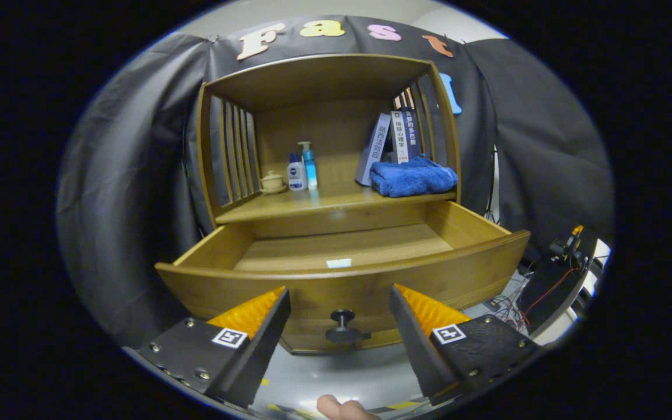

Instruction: Pull open the drawer, take out the items inside it, and place them on the countertop above the cabinet.

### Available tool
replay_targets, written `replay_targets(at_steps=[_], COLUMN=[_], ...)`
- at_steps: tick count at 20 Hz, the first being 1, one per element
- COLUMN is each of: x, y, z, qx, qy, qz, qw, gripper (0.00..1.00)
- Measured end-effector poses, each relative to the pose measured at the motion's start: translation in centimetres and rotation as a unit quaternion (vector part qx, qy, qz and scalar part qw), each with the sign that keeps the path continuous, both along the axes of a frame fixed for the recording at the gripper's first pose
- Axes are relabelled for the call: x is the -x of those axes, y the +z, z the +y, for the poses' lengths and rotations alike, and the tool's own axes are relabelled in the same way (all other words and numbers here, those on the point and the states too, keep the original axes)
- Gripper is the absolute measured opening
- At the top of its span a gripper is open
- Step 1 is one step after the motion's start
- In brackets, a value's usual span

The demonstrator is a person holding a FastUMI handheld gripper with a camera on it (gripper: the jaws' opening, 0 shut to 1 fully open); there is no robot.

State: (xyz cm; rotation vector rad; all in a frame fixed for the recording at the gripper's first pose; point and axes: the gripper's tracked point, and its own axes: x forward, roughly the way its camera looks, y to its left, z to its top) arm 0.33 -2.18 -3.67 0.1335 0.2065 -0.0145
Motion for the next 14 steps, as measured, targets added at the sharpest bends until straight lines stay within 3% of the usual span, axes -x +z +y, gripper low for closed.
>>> replay_targets(at_steps=[5, 11, 14], x=[-2.5, -8.5, -10.8], y=[4.4, 3.1, 1.8], z=[-0.9, 2.0, 1.7], qx=[0.005, -0.010, 0.029], qy=[-0.021, 0.042, 0.039], qz=[0.039, 0.164, 0.215], qw=[0.999, 0.985, 0.975], gripper=[1.00, 1.00, 1.00])
